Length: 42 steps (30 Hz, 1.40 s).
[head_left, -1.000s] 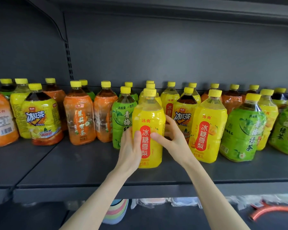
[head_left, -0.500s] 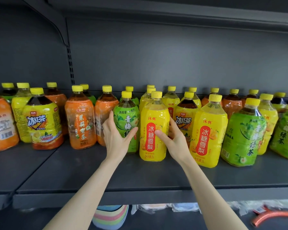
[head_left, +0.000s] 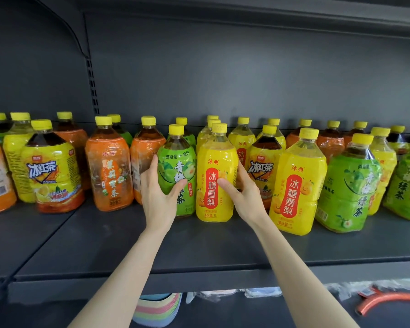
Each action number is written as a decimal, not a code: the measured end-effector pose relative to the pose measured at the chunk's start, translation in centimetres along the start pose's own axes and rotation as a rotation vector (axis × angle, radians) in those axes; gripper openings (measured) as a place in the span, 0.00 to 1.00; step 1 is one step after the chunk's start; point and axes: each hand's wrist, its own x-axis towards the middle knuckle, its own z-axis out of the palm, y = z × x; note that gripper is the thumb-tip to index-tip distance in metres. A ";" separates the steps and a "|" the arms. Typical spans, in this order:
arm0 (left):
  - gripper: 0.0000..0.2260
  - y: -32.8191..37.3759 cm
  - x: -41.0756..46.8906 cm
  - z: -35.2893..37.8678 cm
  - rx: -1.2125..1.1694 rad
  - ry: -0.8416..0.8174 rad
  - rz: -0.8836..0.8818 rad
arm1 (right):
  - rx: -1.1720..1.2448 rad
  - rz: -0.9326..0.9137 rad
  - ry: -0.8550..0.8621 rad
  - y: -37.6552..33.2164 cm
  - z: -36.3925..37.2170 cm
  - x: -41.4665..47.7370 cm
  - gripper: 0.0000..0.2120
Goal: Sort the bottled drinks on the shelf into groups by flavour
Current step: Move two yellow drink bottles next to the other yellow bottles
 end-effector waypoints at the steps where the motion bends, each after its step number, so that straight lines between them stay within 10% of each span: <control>1: 0.35 0.0 0.0 0.0 0.001 0.005 0.002 | -0.003 0.001 0.002 0.0 0.0 0.1 0.34; 25: 0.35 -0.1 -0.2 0.1 0.044 -0.003 0.005 | -0.060 0.003 0.018 0.1 0.7 0.0 0.34; 42: 0.29 1.0 -0.4 -3.0 0.271 -0.237 -0.051 | -0.616 0.096 0.029 -3.1 -0.1 -2.4 0.30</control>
